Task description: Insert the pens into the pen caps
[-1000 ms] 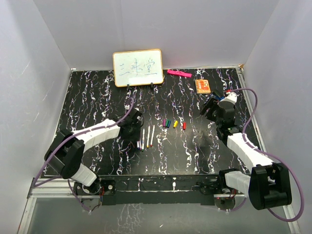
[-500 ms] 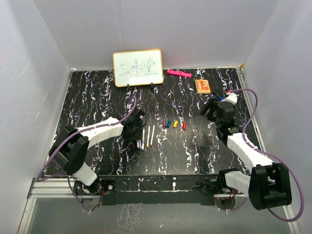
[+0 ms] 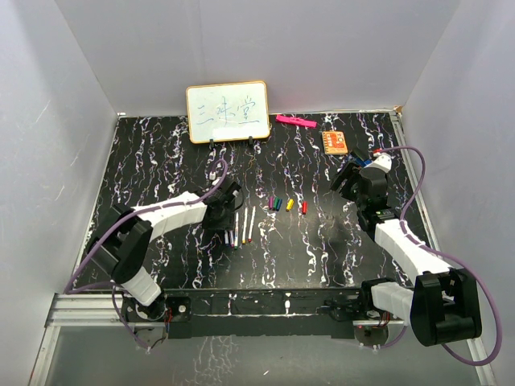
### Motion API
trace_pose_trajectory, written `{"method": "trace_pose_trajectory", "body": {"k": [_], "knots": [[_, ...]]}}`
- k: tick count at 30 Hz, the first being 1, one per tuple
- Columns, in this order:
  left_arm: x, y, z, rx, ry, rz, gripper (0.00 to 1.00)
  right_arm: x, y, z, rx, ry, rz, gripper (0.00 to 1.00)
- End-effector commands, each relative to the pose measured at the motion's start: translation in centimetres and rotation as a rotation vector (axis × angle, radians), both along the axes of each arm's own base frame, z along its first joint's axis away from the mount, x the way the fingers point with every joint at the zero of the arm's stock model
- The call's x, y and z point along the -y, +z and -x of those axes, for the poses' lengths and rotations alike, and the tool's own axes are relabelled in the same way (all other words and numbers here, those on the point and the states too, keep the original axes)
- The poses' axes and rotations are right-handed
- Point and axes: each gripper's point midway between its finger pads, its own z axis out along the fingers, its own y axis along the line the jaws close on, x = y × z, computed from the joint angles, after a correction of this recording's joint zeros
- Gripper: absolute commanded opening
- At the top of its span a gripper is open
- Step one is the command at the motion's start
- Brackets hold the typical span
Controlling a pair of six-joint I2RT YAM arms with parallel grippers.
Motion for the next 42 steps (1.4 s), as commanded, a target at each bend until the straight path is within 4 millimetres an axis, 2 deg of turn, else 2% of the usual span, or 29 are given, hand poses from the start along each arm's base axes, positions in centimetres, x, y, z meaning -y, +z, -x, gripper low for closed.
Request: {"method": "trace_pose_trajectory", "body": {"k": [1,10,22,25,29,35,42], "knots": [[0.4,0.4,-0.5,0.009,0.003,-0.008,0.48,0.3,2.2,-1.1,0.063,-0.024,-0.006,0.65],[-0.2,-0.5,-0.2,-0.025,0.004,-0.054,0.44,0.3,1.9,-1.2,0.053,-0.021,-0.006,0.65],[-3.3,-1.8,1.5,-0.162,-0.069,-0.266,0.35,0.4,1.9,-1.2,0.049,-0.029,-0.006,0.65],[-2.9,-2.5,1.8,-0.199,-0.093,-0.253,0.31,0.5,1.9,-1.1,0.046,-0.033,-0.004,0.65],[-2.0,-2.8,2.2,-0.222,-0.101,-0.193,0.3,0.7,2.1,-1.1,0.05,-0.042,0.001,0.65],[-2.7,-2.5,2.8,-0.238,-0.067,-0.188,0.3,0.8,2.0,-1.0,0.045,-0.049,0.003,0.65],[-2.9,-3.1,4.1,-0.296,-0.054,-0.129,0.28,0.8,1.5,-1.2,0.024,-0.054,0.005,0.65]]}}
